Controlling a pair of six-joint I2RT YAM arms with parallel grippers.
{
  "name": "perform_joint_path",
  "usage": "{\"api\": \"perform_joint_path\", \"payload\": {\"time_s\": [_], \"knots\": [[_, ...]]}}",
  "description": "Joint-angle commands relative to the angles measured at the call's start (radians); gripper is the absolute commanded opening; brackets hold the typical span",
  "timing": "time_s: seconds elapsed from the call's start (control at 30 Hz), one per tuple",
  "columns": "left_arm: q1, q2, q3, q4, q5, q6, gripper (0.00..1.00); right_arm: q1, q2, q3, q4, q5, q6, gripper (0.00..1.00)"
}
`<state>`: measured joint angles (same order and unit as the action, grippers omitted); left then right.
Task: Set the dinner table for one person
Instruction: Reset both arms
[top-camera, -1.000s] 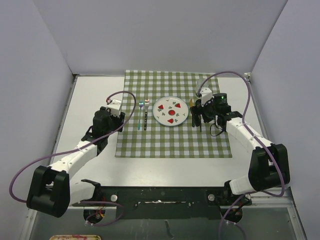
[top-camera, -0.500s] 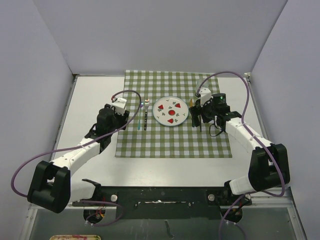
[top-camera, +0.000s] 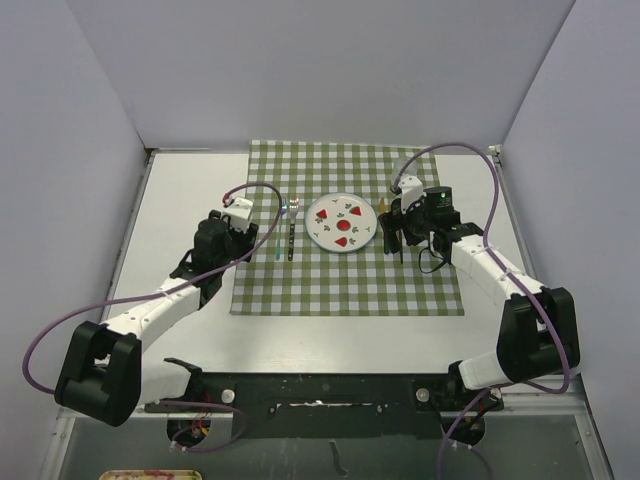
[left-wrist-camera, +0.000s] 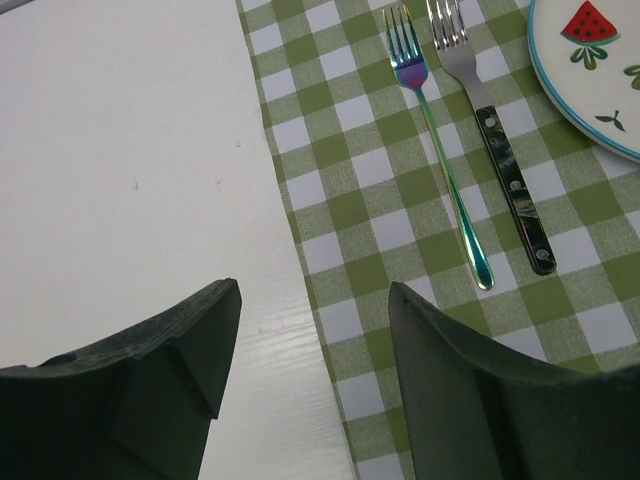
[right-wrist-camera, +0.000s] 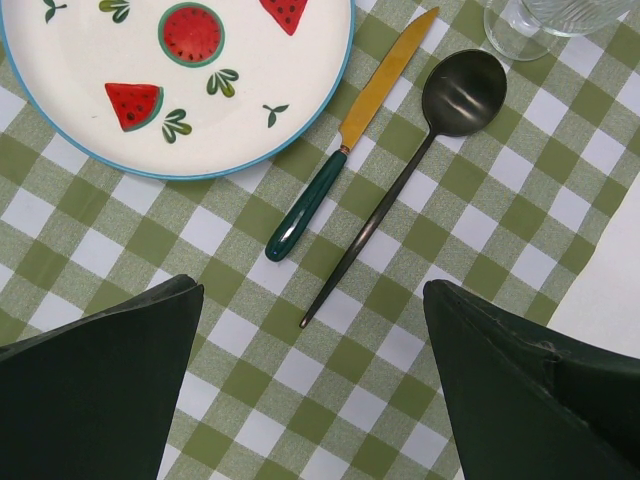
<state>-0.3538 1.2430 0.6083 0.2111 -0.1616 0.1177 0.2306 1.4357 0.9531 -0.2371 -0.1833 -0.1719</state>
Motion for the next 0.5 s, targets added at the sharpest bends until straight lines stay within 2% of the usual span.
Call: {"api": "perform_joint_path", "payload": {"time_s": [0.0,0.47], "knots": [[-0.001,-0.013,-0.002,0.068,-0.012,0.013,0.59,0.003,-0.038,0.016,0.042,0.013,-0.001,0.98],[0.004,-0.025,-0.012,0.06,-0.006,0.019,0.59,-0.003,-0.044,0.021,0.039,0.03,-0.001,0.98]]}}
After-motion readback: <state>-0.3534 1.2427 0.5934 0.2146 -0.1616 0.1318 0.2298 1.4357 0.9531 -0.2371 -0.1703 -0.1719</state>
